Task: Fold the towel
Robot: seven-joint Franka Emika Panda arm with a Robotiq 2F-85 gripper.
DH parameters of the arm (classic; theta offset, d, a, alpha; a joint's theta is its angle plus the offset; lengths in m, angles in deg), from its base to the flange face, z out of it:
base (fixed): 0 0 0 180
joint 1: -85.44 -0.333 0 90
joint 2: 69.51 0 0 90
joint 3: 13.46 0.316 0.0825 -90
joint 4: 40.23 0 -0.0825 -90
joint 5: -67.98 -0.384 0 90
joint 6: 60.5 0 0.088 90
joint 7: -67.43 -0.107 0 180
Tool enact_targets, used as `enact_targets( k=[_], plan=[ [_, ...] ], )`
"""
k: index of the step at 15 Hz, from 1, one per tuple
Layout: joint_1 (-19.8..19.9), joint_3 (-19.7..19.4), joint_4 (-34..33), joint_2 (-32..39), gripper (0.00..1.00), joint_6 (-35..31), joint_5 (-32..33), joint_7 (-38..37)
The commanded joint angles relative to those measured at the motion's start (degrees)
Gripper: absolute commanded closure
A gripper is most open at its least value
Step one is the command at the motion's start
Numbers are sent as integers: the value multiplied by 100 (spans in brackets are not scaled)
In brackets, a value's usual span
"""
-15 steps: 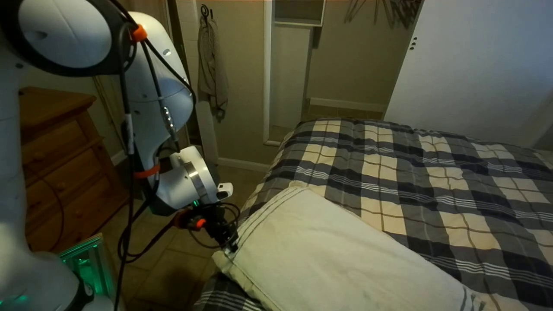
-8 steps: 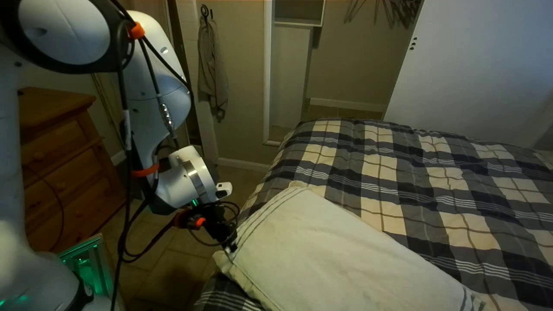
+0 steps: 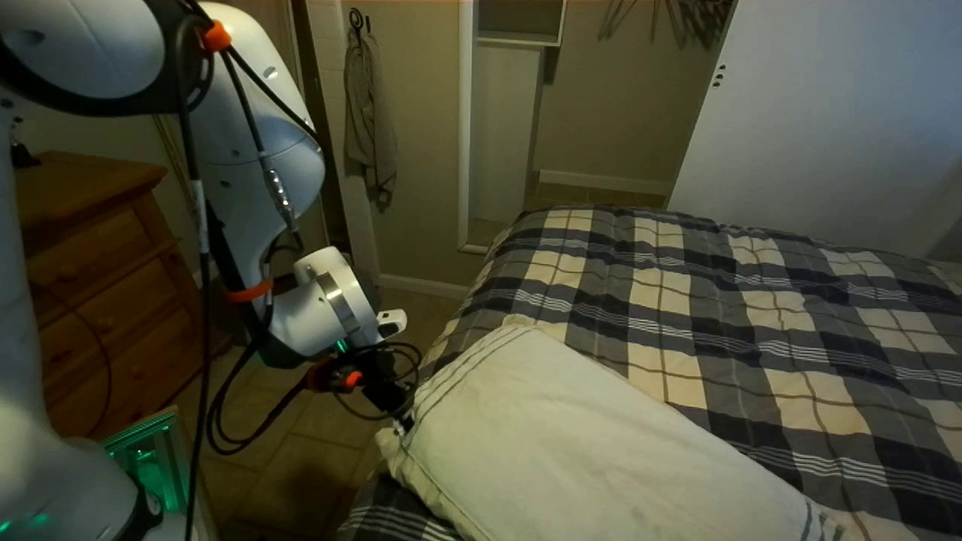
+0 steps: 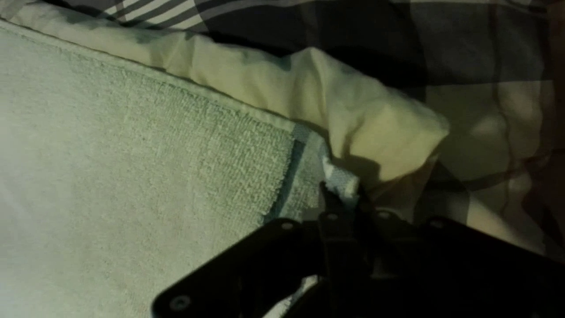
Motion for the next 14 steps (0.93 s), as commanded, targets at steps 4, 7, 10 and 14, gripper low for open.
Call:
enact_targets(
  k=[4, 7, 10, 14],
  plan=[
    [-65, -138, 298, -779, 66, 97, 20, 309],
    [-74, -145, 324, -850, 90, 69, 39, 315],
    [-82, -149, 325, -888, 100, 77, 48, 311],
    [-88, -146, 328, -923, 55, 84, 37, 301]
  ],
)
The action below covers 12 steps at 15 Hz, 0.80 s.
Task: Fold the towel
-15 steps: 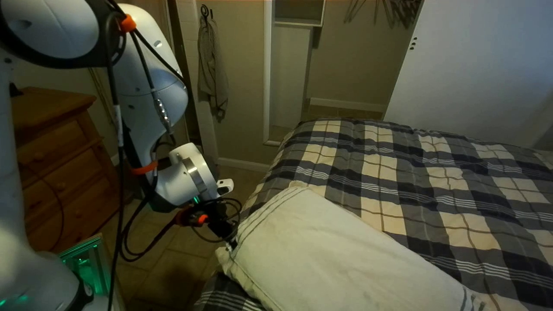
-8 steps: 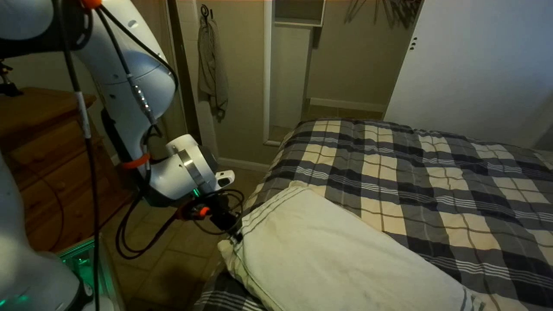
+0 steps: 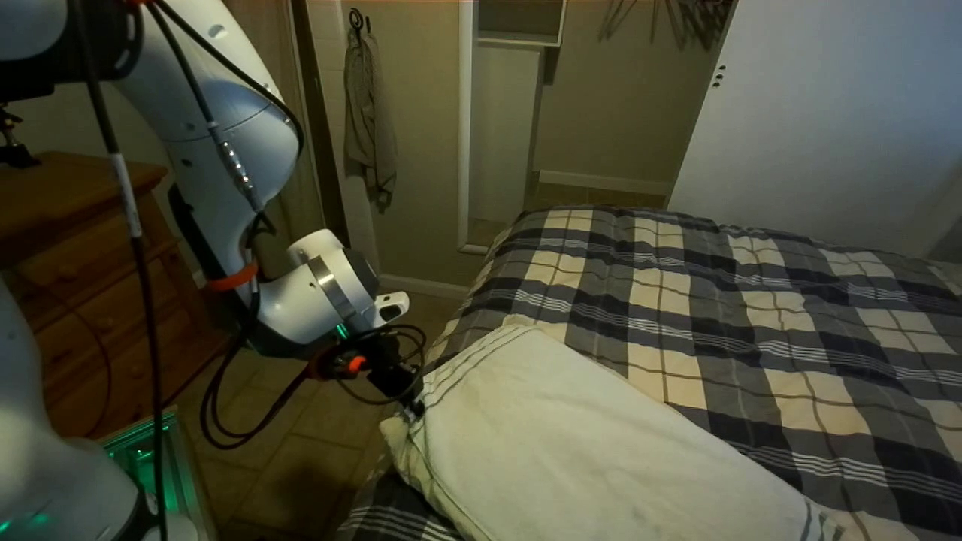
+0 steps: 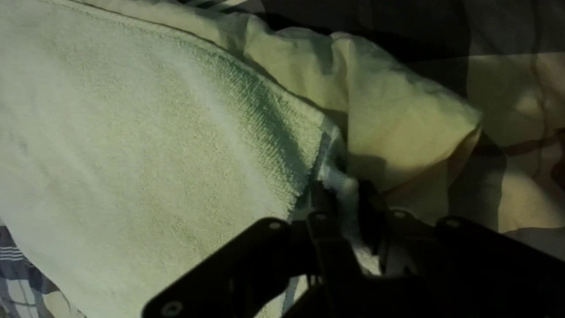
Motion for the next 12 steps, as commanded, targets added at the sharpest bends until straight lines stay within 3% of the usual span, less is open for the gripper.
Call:
enact_targets(
  k=[1, 2, 3, 5, 8, 12],
  plan=[
    [-90, -67, 119, -255, 47, 71, 38, 57],
    [-92, -67, 122, -274, 41, 75, 43, 54],
    [-94, -69, 121, -291, 85, 82, 60, 29],
    [-95, -70, 128, -334, 81, 99, 59, 32],
    [-94, -73, 130, -376, 99, 102, 67, 29],
    [-93, -78, 183, -542, 98, 135, 93, 49]
  ],
)
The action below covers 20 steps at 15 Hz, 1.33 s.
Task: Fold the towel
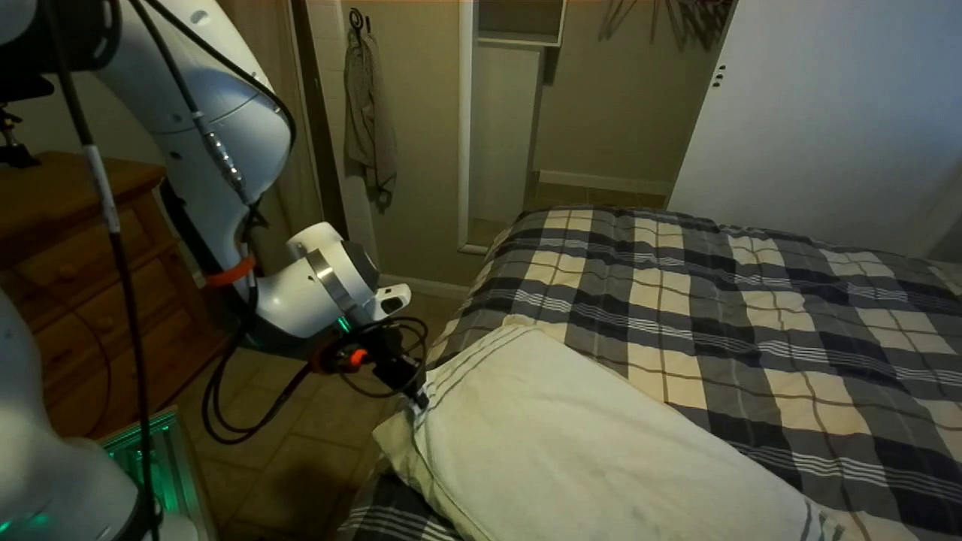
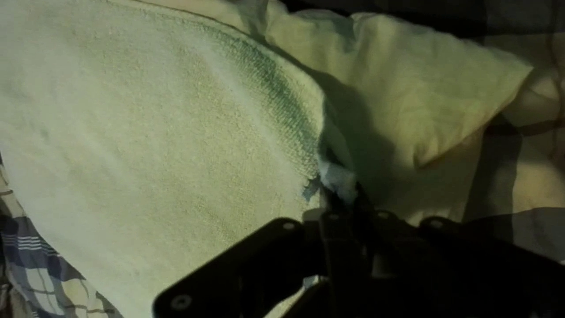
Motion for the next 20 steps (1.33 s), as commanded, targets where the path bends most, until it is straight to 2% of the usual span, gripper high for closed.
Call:
enact_targets(
  k=[1, 5, 9, 12, 13, 14, 20],
  plan=[
    [-69, -87, 229, -474, 98, 105, 110, 52],
    [5, -193, 486, -1161, 98, 226, 291, 263],
    [148, -431, 672, -1866, 98, 436, 915, 397],
    [335, -777, 777, -2287, 98, 83, 985, 435],
    [164, -629, 520, -1830, 98, 347, 775, 360],
    [195, -690, 537, -1919, 93, 322, 780, 398],
    [154, -660, 535, -1847, 93, 324, 769, 394]
  ],
)
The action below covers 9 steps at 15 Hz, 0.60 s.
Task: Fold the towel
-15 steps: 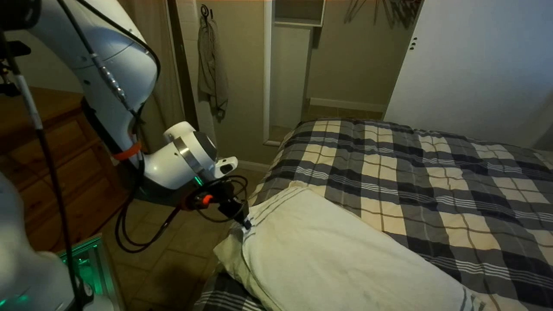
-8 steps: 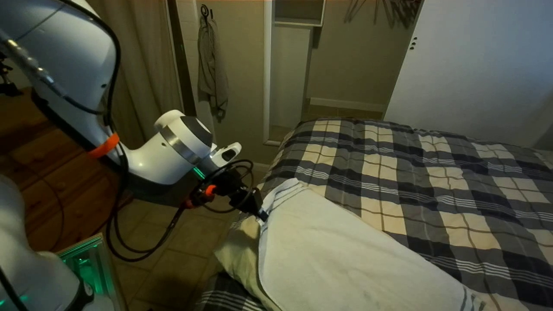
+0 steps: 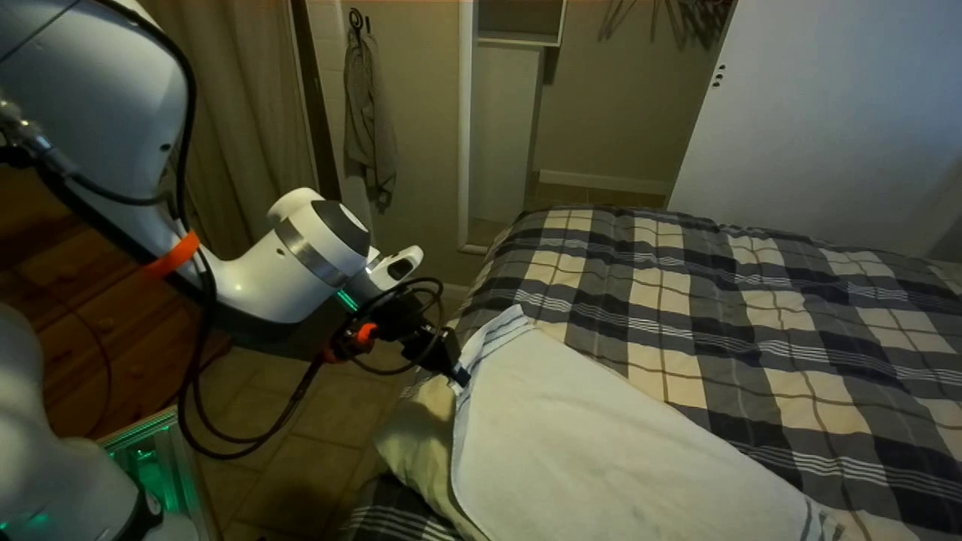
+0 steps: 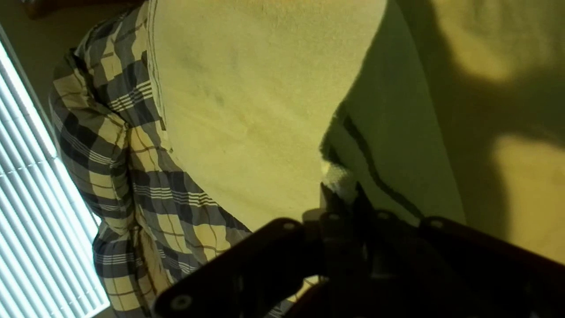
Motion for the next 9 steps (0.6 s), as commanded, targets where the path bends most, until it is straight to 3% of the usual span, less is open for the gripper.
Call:
enact_targets(
  k=[1, 6, 9],
  plan=[
    [-23, -19, 0, -5, 98, 7, -18, 16],
    [353, -429, -358, 15, 98, 16, 322, -10],
    [542, -672, -740, 204, 98, -154, 883, -65]
  ],
)
